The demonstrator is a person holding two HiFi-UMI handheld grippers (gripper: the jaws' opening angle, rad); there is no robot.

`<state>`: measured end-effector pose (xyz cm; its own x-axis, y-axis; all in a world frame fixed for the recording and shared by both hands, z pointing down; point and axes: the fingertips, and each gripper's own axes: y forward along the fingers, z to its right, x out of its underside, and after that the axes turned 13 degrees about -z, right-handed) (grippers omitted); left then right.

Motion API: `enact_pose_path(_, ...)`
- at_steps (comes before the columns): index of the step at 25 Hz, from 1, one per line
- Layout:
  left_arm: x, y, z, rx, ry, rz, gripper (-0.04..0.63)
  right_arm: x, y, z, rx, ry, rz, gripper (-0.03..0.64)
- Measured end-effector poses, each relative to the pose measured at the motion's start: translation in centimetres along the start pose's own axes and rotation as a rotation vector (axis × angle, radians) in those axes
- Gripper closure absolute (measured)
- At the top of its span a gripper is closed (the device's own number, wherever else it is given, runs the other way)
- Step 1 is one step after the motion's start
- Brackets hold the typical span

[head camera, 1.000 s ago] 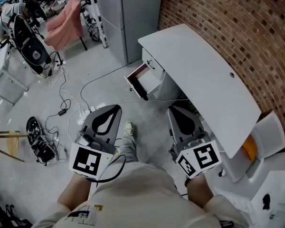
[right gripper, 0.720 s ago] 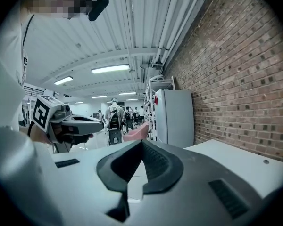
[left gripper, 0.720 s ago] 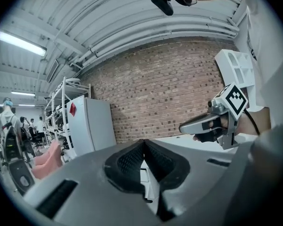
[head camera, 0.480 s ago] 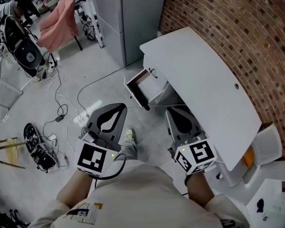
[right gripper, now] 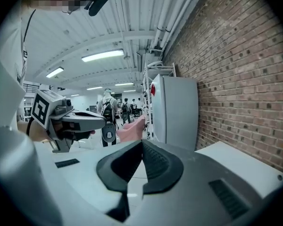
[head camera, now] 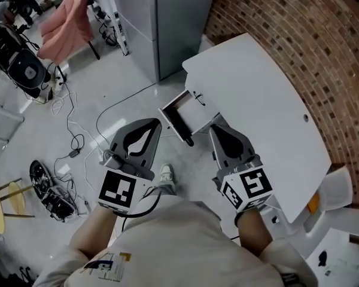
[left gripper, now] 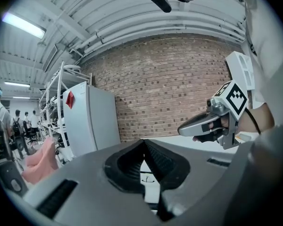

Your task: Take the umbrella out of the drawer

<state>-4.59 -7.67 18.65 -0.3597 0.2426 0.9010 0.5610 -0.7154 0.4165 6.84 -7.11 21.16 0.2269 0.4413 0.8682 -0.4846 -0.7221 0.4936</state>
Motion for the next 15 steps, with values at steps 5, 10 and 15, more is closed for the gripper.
enact_pose_path(5,0.6,2.7,-3.4,0.016,-0.023,-0.022,0.588,-2.0,3.9,0.9,0.004,-0.033,-0.01,0.609)
enact_pose_path(10,1.4,4.4,-5.5,0.016,-0.059,-0.023,0.588,-2.7,6.4,2.1,0.039,-0.031,-0.01,0.609)
enact_pose_path(15,1.8,5.7,-7.4,-0.007,-0.122,-0.018,0.588,-3.2,7.5,3.5,0.042,-0.022,-0.013,0.609)
